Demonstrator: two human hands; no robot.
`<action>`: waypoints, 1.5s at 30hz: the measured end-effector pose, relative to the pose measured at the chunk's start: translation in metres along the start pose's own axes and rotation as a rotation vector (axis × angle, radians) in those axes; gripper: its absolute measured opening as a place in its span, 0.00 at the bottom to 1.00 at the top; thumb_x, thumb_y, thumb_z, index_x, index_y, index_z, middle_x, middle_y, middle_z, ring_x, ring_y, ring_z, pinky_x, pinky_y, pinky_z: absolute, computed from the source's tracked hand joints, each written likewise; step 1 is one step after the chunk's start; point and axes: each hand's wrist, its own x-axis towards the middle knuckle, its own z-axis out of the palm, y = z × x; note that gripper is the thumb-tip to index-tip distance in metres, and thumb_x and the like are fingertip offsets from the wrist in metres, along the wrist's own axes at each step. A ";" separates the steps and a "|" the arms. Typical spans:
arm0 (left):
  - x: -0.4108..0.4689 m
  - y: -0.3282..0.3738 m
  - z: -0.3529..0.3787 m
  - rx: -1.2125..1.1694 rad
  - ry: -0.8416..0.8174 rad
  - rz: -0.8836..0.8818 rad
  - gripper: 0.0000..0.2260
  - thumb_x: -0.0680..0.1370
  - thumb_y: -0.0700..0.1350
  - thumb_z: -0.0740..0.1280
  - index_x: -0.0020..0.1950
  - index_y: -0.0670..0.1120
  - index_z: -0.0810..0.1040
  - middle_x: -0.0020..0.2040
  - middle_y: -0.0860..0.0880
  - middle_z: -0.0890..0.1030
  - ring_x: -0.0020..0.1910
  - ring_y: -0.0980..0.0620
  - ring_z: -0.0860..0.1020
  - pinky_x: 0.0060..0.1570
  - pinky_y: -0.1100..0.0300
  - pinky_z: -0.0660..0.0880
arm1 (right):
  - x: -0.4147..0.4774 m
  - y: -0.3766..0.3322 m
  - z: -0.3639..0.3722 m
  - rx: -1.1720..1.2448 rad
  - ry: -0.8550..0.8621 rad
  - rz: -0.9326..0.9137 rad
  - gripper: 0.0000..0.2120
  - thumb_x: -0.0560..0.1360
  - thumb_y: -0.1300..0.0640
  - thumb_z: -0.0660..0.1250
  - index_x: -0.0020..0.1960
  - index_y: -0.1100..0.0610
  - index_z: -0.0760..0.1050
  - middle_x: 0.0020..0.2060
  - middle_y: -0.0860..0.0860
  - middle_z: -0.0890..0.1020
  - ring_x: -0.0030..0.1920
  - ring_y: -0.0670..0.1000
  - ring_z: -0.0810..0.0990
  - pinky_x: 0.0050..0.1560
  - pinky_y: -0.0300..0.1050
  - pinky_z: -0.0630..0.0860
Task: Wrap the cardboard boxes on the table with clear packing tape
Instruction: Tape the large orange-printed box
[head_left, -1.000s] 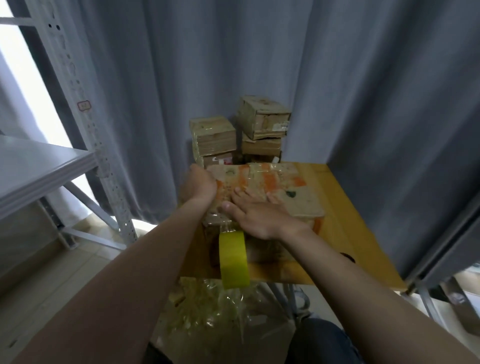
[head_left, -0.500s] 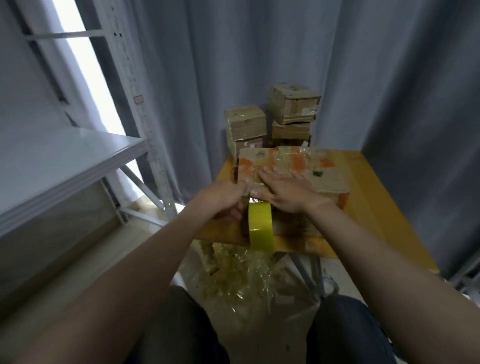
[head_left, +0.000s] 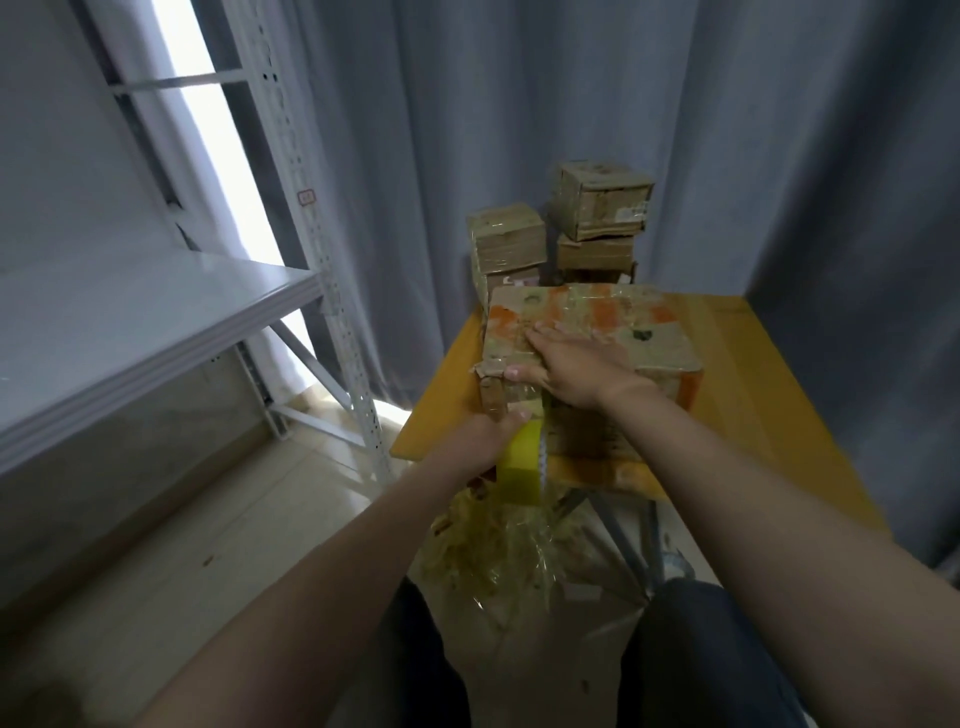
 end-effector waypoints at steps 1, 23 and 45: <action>0.002 -0.002 0.001 0.022 -0.010 -0.010 0.29 0.83 0.67 0.56 0.72 0.47 0.73 0.64 0.41 0.79 0.60 0.39 0.79 0.65 0.43 0.75 | 0.000 0.000 0.001 0.002 0.005 0.001 0.43 0.78 0.25 0.49 0.85 0.48 0.49 0.84 0.47 0.51 0.83 0.52 0.50 0.80 0.61 0.49; -0.001 0.004 0.010 -0.294 -0.159 -0.179 0.27 0.82 0.61 0.65 0.71 0.42 0.70 0.40 0.43 0.87 0.35 0.46 0.86 0.39 0.58 0.81 | 0.004 0.004 0.008 0.030 0.087 0.009 0.42 0.76 0.23 0.52 0.82 0.45 0.57 0.82 0.49 0.60 0.81 0.56 0.60 0.79 0.63 0.56; -0.016 -0.005 0.050 -0.699 0.029 -0.067 0.05 0.86 0.46 0.60 0.61 0.48 0.71 0.45 0.40 0.88 0.34 0.40 0.86 0.35 0.50 0.82 | -0.140 0.133 0.049 0.336 0.082 0.657 0.15 0.76 0.45 0.72 0.41 0.56 0.77 0.40 0.55 0.80 0.39 0.56 0.78 0.37 0.47 0.72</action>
